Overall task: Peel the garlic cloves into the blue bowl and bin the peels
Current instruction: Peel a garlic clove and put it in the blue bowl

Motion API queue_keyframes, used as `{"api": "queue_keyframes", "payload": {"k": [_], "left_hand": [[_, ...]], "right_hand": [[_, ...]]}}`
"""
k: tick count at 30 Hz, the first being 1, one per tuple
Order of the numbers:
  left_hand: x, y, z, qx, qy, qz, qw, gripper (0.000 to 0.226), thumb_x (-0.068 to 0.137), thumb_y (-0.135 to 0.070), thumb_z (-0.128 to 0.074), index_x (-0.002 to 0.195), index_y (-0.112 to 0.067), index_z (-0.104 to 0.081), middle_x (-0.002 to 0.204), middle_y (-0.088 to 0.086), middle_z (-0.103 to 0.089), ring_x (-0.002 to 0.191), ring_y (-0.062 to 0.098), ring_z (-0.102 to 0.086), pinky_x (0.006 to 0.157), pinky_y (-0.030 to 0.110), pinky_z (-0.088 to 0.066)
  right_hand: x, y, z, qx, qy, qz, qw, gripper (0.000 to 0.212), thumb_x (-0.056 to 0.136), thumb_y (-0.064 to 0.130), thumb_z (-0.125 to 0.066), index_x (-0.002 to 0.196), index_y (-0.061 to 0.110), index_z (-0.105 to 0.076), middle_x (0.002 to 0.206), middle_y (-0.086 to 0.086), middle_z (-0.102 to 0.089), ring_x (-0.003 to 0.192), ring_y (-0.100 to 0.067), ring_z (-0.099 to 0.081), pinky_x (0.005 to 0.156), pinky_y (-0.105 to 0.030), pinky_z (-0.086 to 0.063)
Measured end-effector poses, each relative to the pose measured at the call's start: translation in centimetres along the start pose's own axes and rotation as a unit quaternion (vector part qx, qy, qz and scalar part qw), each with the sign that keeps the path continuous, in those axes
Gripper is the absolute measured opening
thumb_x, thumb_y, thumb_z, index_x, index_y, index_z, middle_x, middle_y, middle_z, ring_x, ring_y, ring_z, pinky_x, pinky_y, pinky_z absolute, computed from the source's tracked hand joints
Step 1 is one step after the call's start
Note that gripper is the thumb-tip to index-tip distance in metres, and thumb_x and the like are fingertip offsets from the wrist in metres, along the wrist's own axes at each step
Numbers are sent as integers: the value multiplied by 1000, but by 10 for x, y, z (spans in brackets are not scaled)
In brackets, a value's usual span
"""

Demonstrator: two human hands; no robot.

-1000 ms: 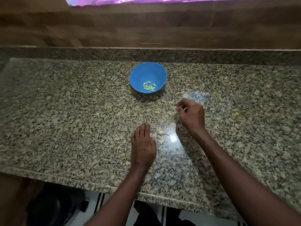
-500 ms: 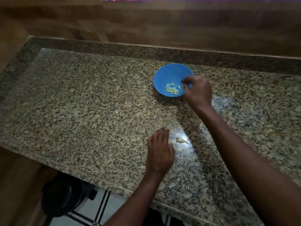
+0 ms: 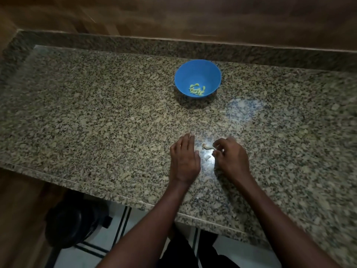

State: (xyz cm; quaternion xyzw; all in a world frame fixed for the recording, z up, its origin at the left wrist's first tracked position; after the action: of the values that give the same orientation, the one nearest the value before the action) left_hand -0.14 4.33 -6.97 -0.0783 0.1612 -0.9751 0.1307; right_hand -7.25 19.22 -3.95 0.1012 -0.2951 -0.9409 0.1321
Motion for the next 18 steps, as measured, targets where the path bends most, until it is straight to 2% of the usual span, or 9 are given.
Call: {"api": "queue_keyframes", "payload": {"k": [2, 5, 9, 13, 14, 16, 18], "left_hand": [[-1, -1, 2, 4, -8, -3, 1000, 54, 100, -26, -50, 150, -8, -42, 154, 10, -45, 138, 24, -39, 114, 45, -35], [-1, -2, 3, 3, -12, -7, 1000, 53, 101, -26, -49, 150, -7, -43, 153, 12, -46, 138, 25, -40, 114, 46, -36], [-1, 1, 0, 2, 11, -8, 1000, 53, 103, -26, -45, 153, -8, -40, 156, 12, -43, 141, 26, -38, 117, 46, -33], [-1, -2, 8, -85, 15, 32, 996, 48, 103, -22, -48, 150, -12, -45, 154, 6, -44, 140, 21, -35, 117, 43, -32], [-3, -4, 12, -115, 1, 44, 992, 44, 103, -21, -49, 146, -13, -49, 148, 4, -49, 136, 18, -37, 114, 40, -38], [-9, -14, 24, -178, -27, 75, 981, 31, 103, -20, -51, 132, -17, -61, 128, -1, -58, 118, 13, -46, 94, 31, -50], [-17, -27, 30, -294, 15, 117, 948, 16, 101, -19, -60, 112, -19, -72, 106, -4, -68, 94, 12, -62, 74, 29, -57]], "right_hand": [[-7, 0, 1, 7, -24, -5, 1000, 21, 88, 23, -77, 107, 18, -71, 101, -4, -66, 85, -26, -67, 70, -32, -49], [-21, 9, 1, 13, -79, 12, 997, 20, 87, 17, -78, 105, 15, -68, 98, -3, -64, 73, -19, -61, 59, -23, -35], [-34, 17, -11, -6, -64, 55, 996, 9, 88, 13, -77, 96, 17, -75, 85, -2, -61, 64, -24, -59, 53, -28, -40], [-32, 10, -6, 11, -36, 37, 999, 4, 90, 18, -74, 87, 17, -72, 81, 3, -59, 68, -22, -59, 56, -28, -37], [-32, 5, -3, 32, -23, 21, 999, 5, 89, 18, -75, 85, 18, -71, 79, 6, -61, 69, -18, -61, 56, -26, -37], [-33, -7, 5, 81, -2, -26, 996, 8, 88, 19, -76, 82, 20, -71, 72, 12, -65, 66, -7, -63, 53, -14, -38], [-36, -17, 12, 116, 18, -56, 991, 10, 87, 15, -77, 80, 20, -73, 66, 13, -68, 61, 3, -64, 51, -6, -40]]}}
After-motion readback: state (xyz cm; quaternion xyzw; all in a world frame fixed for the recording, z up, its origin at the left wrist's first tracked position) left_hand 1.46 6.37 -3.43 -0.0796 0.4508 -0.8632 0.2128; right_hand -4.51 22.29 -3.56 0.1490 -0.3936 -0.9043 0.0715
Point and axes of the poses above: each hand's wrist, its own x-axis towards the middle knuckle, its own z-axis out of the back of the hand, y = z × x, the point moved 4 cm from there along x, towards the middle knuckle
